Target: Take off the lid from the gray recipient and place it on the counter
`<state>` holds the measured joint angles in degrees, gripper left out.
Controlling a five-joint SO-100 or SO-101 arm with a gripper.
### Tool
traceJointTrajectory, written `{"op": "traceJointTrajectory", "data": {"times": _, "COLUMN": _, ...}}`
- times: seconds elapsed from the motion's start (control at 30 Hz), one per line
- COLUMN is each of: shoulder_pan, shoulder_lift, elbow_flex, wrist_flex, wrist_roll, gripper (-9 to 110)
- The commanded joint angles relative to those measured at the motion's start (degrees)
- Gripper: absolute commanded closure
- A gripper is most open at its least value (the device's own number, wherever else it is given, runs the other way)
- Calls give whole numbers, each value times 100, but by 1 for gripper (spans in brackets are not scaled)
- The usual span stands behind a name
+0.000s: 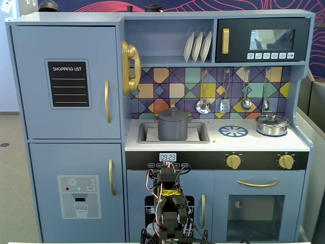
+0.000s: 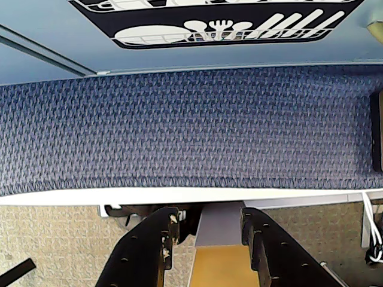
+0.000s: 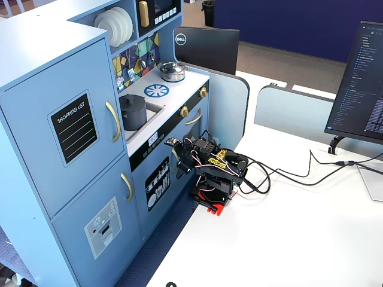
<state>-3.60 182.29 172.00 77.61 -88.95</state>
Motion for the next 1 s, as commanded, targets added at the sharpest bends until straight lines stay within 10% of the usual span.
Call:
{"op": "traceJointTrajectory", "data": {"times": 0.0, "shoulder_pan": 413, "shoulder_lift": -18, "elbow_flex": 0, "wrist_flex": 1011, "wrist_roll": 0, "gripper": 101}}
{"op": "traceJointTrajectory", "data": {"times": 0.43, "shoulder_pan": 483, "shoulder_lift": -18, "elbow_flex": -185, "wrist_flex": 492, "wrist_roll": -299, "gripper": 101}}
{"op": "traceJointTrajectory", "data": {"times": 0.97, "shoulder_pan": 844, "shoulder_lift": -1793, "elbow_flex": -4737, "wrist_flex": -3129, "wrist_roll": -501, "gripper": 101}}
